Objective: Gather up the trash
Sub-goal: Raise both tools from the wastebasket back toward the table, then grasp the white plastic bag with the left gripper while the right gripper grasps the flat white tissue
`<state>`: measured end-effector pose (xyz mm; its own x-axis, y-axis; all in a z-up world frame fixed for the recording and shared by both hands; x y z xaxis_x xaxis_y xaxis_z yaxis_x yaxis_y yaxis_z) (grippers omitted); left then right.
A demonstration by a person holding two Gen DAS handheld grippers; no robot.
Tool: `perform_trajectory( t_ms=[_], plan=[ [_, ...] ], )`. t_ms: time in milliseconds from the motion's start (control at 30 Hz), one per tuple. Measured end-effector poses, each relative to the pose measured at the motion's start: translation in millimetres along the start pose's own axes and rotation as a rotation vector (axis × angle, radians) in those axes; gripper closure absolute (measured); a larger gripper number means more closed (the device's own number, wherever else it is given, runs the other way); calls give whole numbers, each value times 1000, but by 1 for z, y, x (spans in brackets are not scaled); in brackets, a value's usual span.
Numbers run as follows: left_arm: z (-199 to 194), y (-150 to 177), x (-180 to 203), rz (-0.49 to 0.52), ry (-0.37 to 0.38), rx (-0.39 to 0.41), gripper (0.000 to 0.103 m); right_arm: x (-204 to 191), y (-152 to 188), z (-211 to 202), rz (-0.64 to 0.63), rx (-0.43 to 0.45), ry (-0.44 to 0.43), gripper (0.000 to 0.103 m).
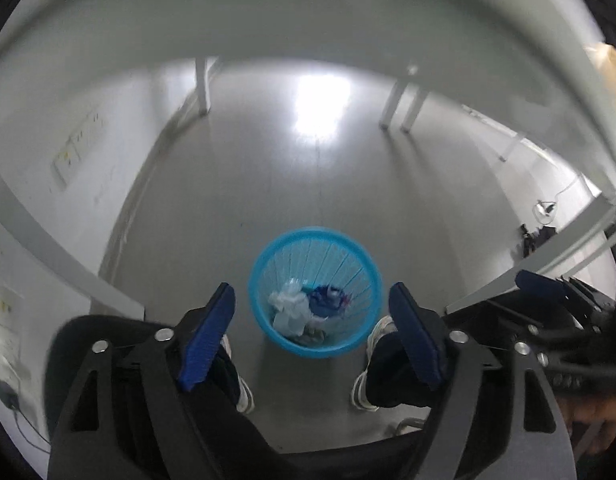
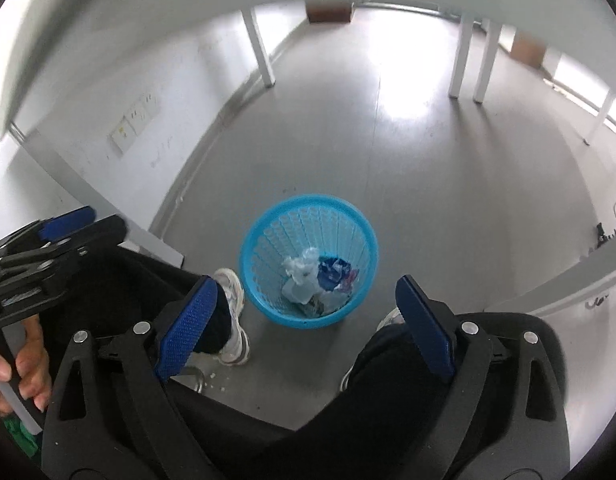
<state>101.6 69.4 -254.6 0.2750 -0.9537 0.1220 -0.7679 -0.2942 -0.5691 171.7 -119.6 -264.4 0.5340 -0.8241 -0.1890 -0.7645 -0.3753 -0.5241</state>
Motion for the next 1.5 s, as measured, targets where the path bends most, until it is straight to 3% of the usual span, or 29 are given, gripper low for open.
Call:
perform_trajectory(
  t_ms=[167,333,433,567,733,1033,1133,1333,1500],
  plan=[
    [-60,-13,10,41,35,163,6,-5,-6,-49,-19,99,-63,9],
    [-114,-38,22,120,36,341,6,-5,-22,-107,-3,228,-103,9],
    [-134,-61,28,117,68,393,6,-3,-37,-138,0,308,-93,9],
    [-138,-85,35,51,135,365,6,7,-62,-172,10,387,-71,9],
    [-134,-115,45,38,162,347,6,32,-101,-190,33,407,-99,9],
    [-119,-164,62,66,140,329,6,77,-171,-195,32,394,37,9],
    [-104,-181,69,94,123,320,6,80,-195,-194,-20,431,92,9],
    [-61,-214,85,115,112,236,6,109,-245,-168,32,361,83,9],
    [-32,-249,100,156,52,192,6,132,-276,-136,77,280,82,9]
  ],
)
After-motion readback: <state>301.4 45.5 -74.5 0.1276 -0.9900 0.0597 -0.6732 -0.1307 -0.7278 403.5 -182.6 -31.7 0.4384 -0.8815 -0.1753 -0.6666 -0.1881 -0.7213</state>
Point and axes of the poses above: each gripper's, at about its wrist camera, not at the fingertips, and z roughly the way its jaws point, x to its right, y to its underside, the point moved 4 cm from there along z, roughly the way its jaws point, and after that the axes turned 4 degrees about -y, right-handed, at the moved point
